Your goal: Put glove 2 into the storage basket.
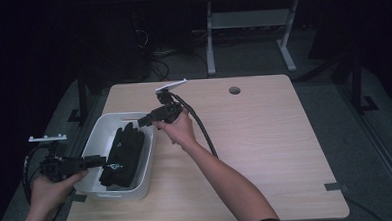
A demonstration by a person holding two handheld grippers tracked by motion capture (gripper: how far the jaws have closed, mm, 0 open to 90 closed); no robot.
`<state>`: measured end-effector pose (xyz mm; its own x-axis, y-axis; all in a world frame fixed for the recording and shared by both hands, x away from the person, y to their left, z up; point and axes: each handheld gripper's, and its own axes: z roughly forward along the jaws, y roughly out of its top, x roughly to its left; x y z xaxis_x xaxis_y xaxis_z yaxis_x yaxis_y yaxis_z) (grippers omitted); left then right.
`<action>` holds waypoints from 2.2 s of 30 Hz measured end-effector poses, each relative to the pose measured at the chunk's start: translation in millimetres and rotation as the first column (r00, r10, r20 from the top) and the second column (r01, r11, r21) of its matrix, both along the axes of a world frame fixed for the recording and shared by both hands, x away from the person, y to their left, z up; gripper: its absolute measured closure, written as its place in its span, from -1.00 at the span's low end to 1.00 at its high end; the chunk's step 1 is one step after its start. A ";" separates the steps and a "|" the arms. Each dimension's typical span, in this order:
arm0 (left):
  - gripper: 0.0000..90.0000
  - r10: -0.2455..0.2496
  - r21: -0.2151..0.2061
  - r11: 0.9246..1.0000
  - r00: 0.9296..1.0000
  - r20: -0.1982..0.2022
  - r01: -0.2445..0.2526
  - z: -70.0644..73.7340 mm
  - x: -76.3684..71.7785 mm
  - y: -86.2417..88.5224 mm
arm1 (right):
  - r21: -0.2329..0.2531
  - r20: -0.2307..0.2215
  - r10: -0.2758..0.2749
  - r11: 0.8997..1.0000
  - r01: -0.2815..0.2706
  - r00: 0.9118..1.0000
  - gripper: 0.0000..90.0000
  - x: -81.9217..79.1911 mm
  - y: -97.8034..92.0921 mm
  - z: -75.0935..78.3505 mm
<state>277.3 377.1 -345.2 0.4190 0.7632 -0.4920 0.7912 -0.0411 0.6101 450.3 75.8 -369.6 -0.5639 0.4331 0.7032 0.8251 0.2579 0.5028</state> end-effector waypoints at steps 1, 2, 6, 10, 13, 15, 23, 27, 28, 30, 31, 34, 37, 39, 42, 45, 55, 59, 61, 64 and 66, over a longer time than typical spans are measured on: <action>0.21 -0.007 0.004 1.000 1.000 0.005 0.007 1.5 0.3 -0.7 | 0.005 -0.001 -0.001 1.000 0.001 1.000 0.30 -0.1 -0.8 0.4; 0.20 -0.001 -0.003 1.000 1.000 0.008 0.001 2.4 0.4 -2.2 | 0.007 -0.001 -0.001 1.000 0.001 1.000 0.30 -0.1 -2.5 1.5; 0.18 -0.004 -0.010 1.000 1.000 0.012 0.004 4.0 2.1 -5.2 | 0.018 0.005 -0.007 1.000 0.007 1.000 0.28 0.1 -7.9 4.5; 0.15 -0.016 -0.008 1.000 1.000 0.015 0.016 5.9 4.6 -8.7 | 0.025 0.012 -0.011 1.000 0.011 1.000 0.24 0.5 -14.0 6.8; 0.13 -0.012 -0.016 1.000 1.000 0.019 0.012 7.5 5.7 -11.7 | 0.030 0.014 -0.017 0.999 0.016 1.000 0.19 1.0 -18.1 8.0; 0.12 -0.018 -0.014 1.000 0.999 0.027 0.019 9.8 7.0 -14.8 | 0.036 0.017 -0.020 0.999 0.019 1.000 0.15 1.1 -23.5 10.2; 0.05 -0.042 -0.011 0.999 0.998 0.035 0.043 12.9 10.2 -26.0 | 0.049 0.028 -0.034 0.998 0.033 0.999 0.11 -0.2 -37.8 16.2; 0.02 -0.050 -0.017 0.999 0.998 0.036 0.051 15.0 12.3 -31.7 | 0.056 0.030 -0.039 0.998 0.037 0.999 0.09 -0.1 -44.8 17.5; 0.02 -0.053 -0.017 0.998 0.998 0.038 0.054 15.1 12.8 -32.8 | 0.057 0.028 -0.039 0.998 0.037 0.999 0.08 -0.3 -46.9 18.0; 0.02 -0.062 -0.013 0.998 0.997 0.037 0.062 15.9 14.1 -35.6 | 0.060 0.029 -0.039 0.997 0.037 0.999 0.06 -0.6 -50.0 18.4; 0.02 -0.064 -0.015 0.998 0.997 0.037 0.064 16.2 14.9 -37.7 | 0.061 0.030 -0.040 0.997 0.038 0.999 0.06 -0.6 -51.0 18.4; 0.01 -0.072 -0.013 0.997 0.997 0.038 0.073 17.1 16.8 -41.9 | 0.063 0.029 -0.041 0.997 0.040 0.999 0.05 -0.8 -53.8 18.9; 0.01 -0.077 -0.017 0.997 0.996 0.041 0.077 18.0 18.3 -46.4 | 0.070 0.030 -0.050 0.996 0.047 0.998 0.04 -0.8 -60.1 20.8; -0.03 -0.074 -0.017 0.997 0.996 0.039 0.075 18.7 19.0 -49.4 | 0.071 0.033 -0.053 0.996 0.050 0.998 0.03 -0.8 -63.3 21.5; -0.03 -0.086 -0.013 0.996 0.995 0.043 0.087 20.2 20.3 -52.6 | 0.073 0.034 -0.059 0.996 0.057 0.998 0.02 -1.2 -67.8 22.7; -0.03 -0.093 -0.010 0.996 0.995 0.044 0.093 21.5 21.3 -56.2 | 0.075 0.033 -0.065 0.995 0.062 0.997 0.01 -1.6 -72.8 23.0; -0.04 -0.112 -0.008 0.994 0.993 0.048 0.112 23.4 26.2 -67.9 | 0.089 0.032 -0.089 0.992 0.086 0.995 -0.02 -1.8 -90.0 23.7; -0.05 -0.121 -0.003 0.993 0.992 0.045 0.121 23.8 28.1 -73.8 | 0.092 0.023 -0.102 0.991 0.099 0.995 -0.03 -2.4 -96.1 23.1; -0.05 -0.127 0.000 0.992 0.991 0.045 0.127 24.1 28.8 -77.5 | 0.096 0.023 -0.104 0.990 0.101 0.994 -0.03 -2.6 -99.1 23.6; -0.07 -0.136 -0.001 0.991 0.990 0.049 0.136 25.2 30.3 -82.4 | 0.104 0.027 -0.113 0.989 0.109 0.993 -0.03 -3.1 -104.2 25.2; -0.07 -0.139 0.000 0.990 0.989 0.049 0.139 26.1 31.3 -85.4 | 0.102 0.025 -0.115 0.988 0.112 0.993 -0.03 -3.2 -108.1 26.7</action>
